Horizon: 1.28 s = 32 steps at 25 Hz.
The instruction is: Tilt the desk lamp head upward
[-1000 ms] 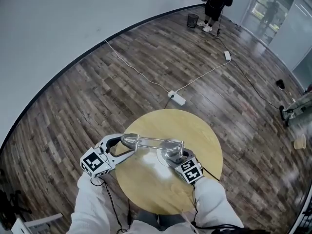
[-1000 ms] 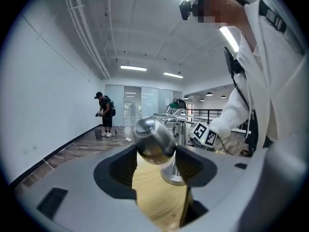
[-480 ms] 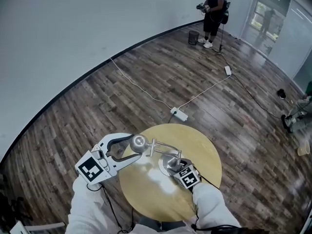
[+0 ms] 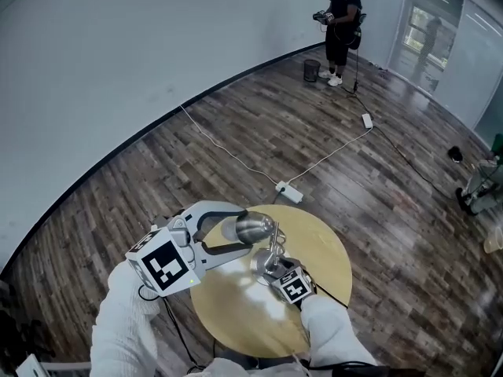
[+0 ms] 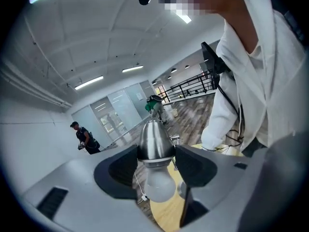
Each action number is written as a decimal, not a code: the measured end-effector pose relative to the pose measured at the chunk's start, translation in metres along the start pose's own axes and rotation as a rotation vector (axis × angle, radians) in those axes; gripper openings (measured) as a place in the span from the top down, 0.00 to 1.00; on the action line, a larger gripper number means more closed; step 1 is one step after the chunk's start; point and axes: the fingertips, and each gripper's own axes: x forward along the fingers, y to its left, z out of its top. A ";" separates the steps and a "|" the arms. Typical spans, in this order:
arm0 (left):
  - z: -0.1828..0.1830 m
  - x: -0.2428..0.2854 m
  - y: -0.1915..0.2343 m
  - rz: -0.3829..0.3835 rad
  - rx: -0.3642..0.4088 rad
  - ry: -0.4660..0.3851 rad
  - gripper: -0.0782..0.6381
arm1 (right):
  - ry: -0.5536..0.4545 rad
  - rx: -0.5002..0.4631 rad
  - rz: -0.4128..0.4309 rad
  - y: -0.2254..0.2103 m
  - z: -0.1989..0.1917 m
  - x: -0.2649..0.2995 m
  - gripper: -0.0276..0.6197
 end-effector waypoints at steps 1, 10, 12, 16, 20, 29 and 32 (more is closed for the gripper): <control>0.005 0.003 -0.001 -0.004 0.011 0.007 0.55 | -0.003 -0.001 -0.001 0.000 0.000 -0.001 0.46; 0.018 0.015 -0.002 0.009 0.025 0.031 0.55 | -0.007 -0.004 -0.001 -0.002 0.000 -0.003 0.46; 0.018 0.013 -0.002 0.032 0.010 0.015 0.55 | -0.010 -0.009 -0.010 -0.003 0.000 -0.004 0.46; 0.017 0.014 -0.001 0.067 -0.018 -0.002 0.54 | -0.014 0.010 -0.020 -0.005 -0.002 -0.004 0.46; 0.024 -0.003 -0.001 0.130 -0.064 -0.069 0.54 | -0.161 0.161 -0.089 -0.013 0.006 -0.028 0.46; 0.060 -0.118 -0.050 0.358 -0.509 -0.610 0.59 | -0.446 0.323 -0.157 0.016 -0.001 -0.156 0.48; 0.029 -0.101 -0.089 0.459 -0.613 -0.489 0.75 | -0.553 0.284 -0.223 0.030 0.017 -0.210 0.68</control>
